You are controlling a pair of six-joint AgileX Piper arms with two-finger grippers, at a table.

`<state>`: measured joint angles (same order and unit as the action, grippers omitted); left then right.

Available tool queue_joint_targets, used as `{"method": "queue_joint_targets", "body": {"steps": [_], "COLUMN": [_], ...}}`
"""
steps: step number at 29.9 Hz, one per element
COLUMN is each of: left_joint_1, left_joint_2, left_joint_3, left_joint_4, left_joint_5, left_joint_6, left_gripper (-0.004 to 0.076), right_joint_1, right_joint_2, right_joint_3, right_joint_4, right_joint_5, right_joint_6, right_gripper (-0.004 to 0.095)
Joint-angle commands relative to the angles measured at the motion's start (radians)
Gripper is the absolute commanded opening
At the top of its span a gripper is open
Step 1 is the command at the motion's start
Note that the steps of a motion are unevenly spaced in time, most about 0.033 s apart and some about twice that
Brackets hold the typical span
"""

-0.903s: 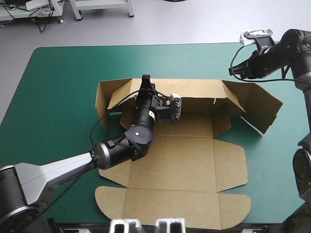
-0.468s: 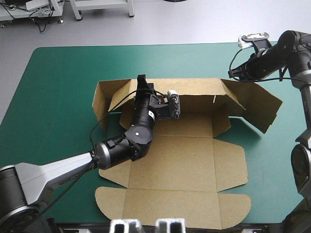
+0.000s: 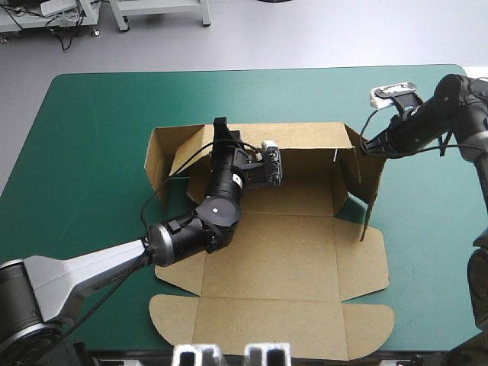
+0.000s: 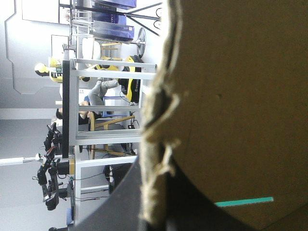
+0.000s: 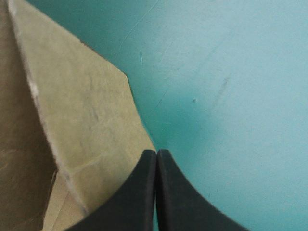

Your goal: Fold the box

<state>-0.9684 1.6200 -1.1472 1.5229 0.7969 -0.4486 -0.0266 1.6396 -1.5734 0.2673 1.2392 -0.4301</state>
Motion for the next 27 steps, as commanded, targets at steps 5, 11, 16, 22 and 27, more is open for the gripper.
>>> {"method": "queue_joint_targets", "body": {"steps": [5,11,16,22,27], "left_joint_1": [-0.006,-0.006,-0.006,-0.006,-0.006], "left_joint_2": [-0.040,-0.040,-0.040,-0.040,-0.040], "left_joint_3": [-0.026,-0.026,-0.026,-0.026,-0.026], "left_joint_4": [0.036,0.031,0.031,0.031,0.031], "left_joint_5": [0.023,0.023,0.014,-0.011,-0.011], "left_joint_6": [-0.022,-0.022,-0.022,-0.022,-0.022], "left_gripper": [-0.0010,-0.0010,-0.0010,-0.0010,-0.0010], "right_joint_1": [-0.005,-0.005,-0.005,-0.005,-0.005], "right_joint_2": [-0.129,-0.199,-0.263,-0.280,-0.287], "right_joint_3": [0.156,0.418,0.592,0.685,0.699], "right_joint_4": [0.141,0.302,0.557,0.767,0.743], "right_joint_5": [-0.135,-0.406,-0.579,-0.554,-0.530], "right_joint_6": [-0.105,-0.284,-0.536,-0.823,-0.860], "right_gripper": [-0.0024,-0.0024,-0.0024,-0.0024,-0.0022]}}
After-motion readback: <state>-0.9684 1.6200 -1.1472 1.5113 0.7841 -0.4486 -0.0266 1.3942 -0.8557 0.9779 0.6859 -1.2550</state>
